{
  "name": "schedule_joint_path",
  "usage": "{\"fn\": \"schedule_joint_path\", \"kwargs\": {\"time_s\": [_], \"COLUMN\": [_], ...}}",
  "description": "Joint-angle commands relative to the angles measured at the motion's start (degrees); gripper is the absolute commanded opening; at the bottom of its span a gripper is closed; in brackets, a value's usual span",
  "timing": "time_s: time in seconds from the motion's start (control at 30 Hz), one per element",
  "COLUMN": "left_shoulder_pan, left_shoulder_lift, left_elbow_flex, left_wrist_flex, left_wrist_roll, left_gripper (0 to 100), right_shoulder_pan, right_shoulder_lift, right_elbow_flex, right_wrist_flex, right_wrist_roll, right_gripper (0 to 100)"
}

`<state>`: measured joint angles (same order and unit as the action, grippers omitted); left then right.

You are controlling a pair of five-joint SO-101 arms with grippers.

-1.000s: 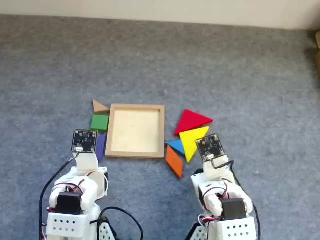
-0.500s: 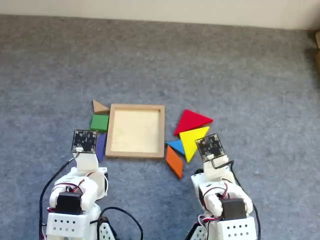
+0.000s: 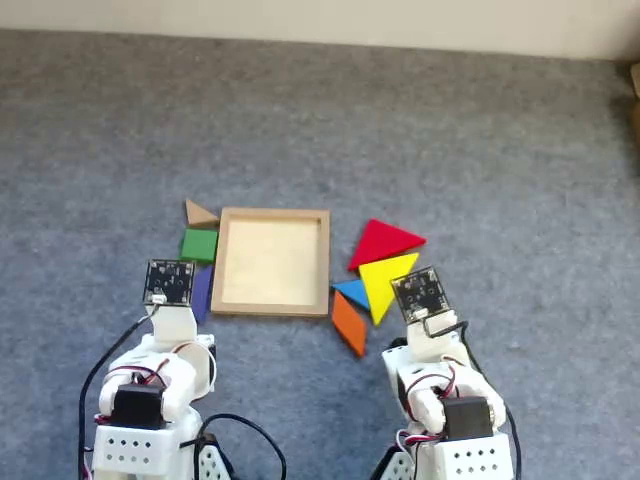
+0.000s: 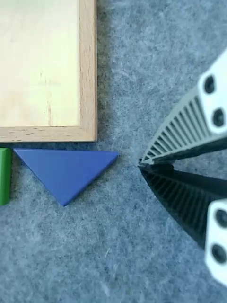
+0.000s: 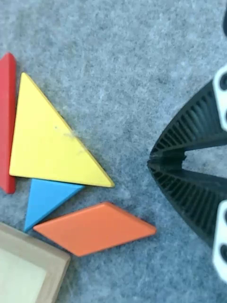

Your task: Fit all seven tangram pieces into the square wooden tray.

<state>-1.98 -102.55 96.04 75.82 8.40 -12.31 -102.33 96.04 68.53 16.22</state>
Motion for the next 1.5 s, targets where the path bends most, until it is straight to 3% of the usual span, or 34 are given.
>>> {"fn": "schedule_joint_path", "kwargs": {"time_s": [0.0,1.17,1.47], "left_shoulder_pan": [-0.8,-0.8,-0.8], "left_shoulder_lift": [-1.1,-1.1,-1.1], "left_elbow_flex": [1.2,1.2,1.2], "left_wrist_flex": [0.2,0.2,0.2], "left_wrist_roll": [0.0,0.0,0.0], "left_gripper": [0,0,0], "right_shoulder_pan": [0.3,0.2,7.5], "right_shoulder_lift": [0.7,0.7,1.1], "right_elbow_flex": [8.0,8.0,-5.5], "right_wrist_flex": [0.3,0.2,-1.5], "right_wrist_roll": [-0.1,-0.2,-0.4], "right_gripper": [0.5,0.5,0.5]}}
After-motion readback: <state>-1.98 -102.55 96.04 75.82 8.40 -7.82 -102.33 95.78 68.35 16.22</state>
